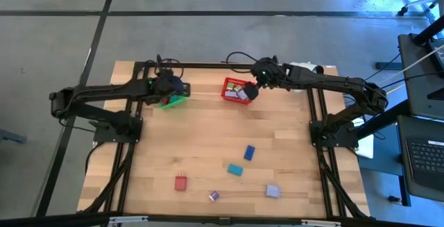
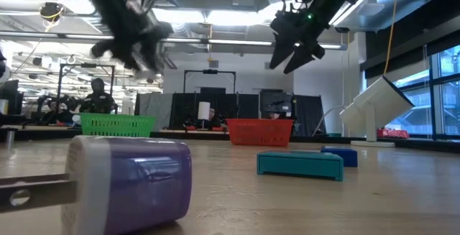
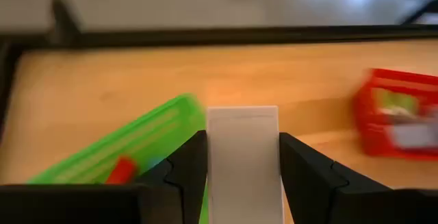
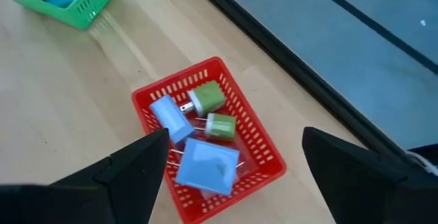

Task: Pick & Place Office items
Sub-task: Put the white digital clock into the green bin

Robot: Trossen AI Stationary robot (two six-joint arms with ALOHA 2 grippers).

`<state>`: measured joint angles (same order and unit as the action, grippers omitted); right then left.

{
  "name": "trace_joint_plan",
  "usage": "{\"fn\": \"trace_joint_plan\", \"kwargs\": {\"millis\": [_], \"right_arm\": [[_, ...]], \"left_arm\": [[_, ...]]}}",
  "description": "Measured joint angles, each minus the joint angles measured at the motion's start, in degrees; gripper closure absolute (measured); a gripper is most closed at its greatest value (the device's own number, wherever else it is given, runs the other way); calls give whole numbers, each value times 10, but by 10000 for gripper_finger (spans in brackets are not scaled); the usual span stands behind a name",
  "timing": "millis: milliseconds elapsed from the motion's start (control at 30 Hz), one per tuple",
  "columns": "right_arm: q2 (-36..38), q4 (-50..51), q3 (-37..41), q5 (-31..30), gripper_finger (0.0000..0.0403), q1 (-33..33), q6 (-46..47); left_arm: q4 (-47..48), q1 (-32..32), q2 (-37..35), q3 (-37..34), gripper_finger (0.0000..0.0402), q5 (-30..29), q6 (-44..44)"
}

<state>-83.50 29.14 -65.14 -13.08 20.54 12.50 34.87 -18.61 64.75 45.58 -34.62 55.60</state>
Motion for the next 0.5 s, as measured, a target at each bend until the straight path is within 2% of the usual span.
{"fn": "trace_joint_plan", "kwargs": {"millis": [233,500], "right_arm": [[0,-4,0,0,67,8,-41],[0,-10,0,0,67,9,-61]], "left_arm": [[-54,-42,4,-95,252,9,96],[-99,-59,4,-163,252,5,133]]}}
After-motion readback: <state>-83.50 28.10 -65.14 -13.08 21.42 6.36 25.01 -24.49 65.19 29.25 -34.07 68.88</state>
